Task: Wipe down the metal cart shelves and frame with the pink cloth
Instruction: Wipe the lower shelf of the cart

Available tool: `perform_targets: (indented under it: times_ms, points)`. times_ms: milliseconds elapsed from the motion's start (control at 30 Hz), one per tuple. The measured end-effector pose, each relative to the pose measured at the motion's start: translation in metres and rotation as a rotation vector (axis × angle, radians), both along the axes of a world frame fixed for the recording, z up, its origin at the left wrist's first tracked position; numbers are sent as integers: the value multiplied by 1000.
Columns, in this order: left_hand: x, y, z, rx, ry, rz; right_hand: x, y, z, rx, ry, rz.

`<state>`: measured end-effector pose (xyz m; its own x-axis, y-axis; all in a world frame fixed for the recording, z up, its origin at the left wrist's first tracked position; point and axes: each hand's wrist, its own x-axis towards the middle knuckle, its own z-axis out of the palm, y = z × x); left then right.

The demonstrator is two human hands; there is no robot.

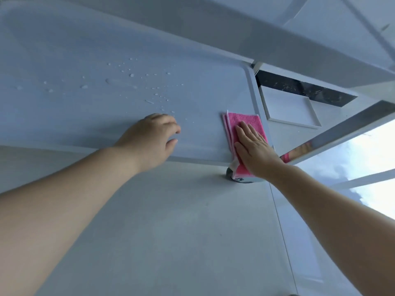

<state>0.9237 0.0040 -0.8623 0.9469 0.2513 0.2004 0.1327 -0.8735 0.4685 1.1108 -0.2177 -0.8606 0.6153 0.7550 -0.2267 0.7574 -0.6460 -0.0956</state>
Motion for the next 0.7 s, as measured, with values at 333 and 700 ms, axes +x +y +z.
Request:
perform_targets:
  times_ms: [333,700]
  points:
    - [-41,32,-6,112,-17,82,22,7,-6,-7,-46,6]
    - [-51,65,-28,130,-45,310,48,14,-12,-5,-68,154]
